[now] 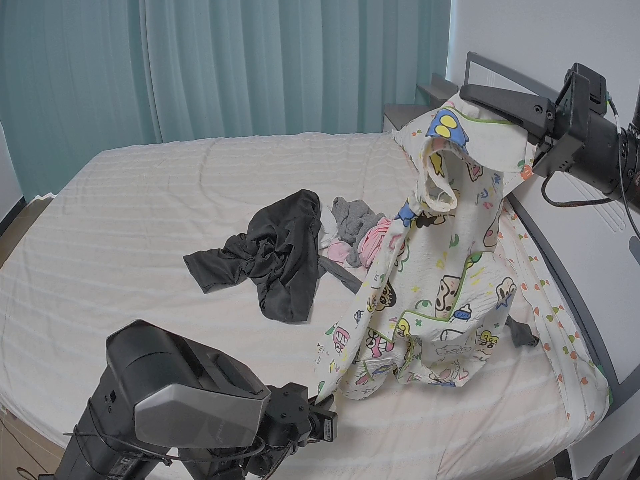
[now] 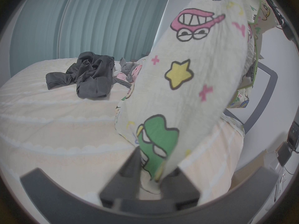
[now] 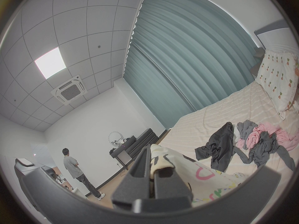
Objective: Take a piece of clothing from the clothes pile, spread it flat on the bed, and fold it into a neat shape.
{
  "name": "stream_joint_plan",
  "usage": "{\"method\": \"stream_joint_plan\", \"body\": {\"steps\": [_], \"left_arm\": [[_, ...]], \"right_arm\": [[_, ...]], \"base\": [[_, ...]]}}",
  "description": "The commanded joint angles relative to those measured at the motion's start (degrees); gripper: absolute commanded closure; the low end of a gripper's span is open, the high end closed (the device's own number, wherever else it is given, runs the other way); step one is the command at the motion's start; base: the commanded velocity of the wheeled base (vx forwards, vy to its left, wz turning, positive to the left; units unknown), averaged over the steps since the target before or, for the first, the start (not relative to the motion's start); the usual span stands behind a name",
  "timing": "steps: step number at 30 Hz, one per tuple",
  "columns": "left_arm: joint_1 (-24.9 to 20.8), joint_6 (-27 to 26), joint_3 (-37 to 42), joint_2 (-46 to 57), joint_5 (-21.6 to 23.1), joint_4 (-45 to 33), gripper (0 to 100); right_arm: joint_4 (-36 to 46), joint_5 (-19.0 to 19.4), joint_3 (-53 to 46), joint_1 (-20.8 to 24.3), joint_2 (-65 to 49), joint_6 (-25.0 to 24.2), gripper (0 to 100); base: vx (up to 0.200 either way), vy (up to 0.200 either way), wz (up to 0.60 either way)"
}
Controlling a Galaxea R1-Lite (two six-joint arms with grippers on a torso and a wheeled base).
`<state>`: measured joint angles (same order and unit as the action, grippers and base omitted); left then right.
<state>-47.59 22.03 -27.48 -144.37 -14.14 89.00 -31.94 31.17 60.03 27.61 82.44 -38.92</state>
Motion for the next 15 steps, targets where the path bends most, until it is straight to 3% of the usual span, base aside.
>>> {"method": "stream_joint_plan", "body": {"steps": [1, 5, 10, 15], "left_arm": [[0.83, 0.03, 1.99, 0.85, -0.19, 1.0, 100], [5.05, 0.38, 6.12, 6.3, -1.24, 1.0, 100], [11.64, 3.99, 6.82, 15.96, -1.59, 1.0, 100], [17.09, 4.16, 7.17, 27.3, -3.09, 1.0, 100]], "right_arm": [[-0.05, 0.03, -0.35, -0.89, -0.44, -0.01, 100], [0.04, 0.03, -1.75, -2.91, -2.03, -0.01, 100], [-0.05, 0.21, -5.27, -6.43, -4.31, -0.01, 100], [-0.14, 0.56, -10.19, -9.95, -7.39, 0.08, 100]], "base": [[0.0, 0.0, 0.0], [0.0, 0.0, 0.0], [0.0, 0.0, 0.0], [0.0, 0.0, 0.0]]}}
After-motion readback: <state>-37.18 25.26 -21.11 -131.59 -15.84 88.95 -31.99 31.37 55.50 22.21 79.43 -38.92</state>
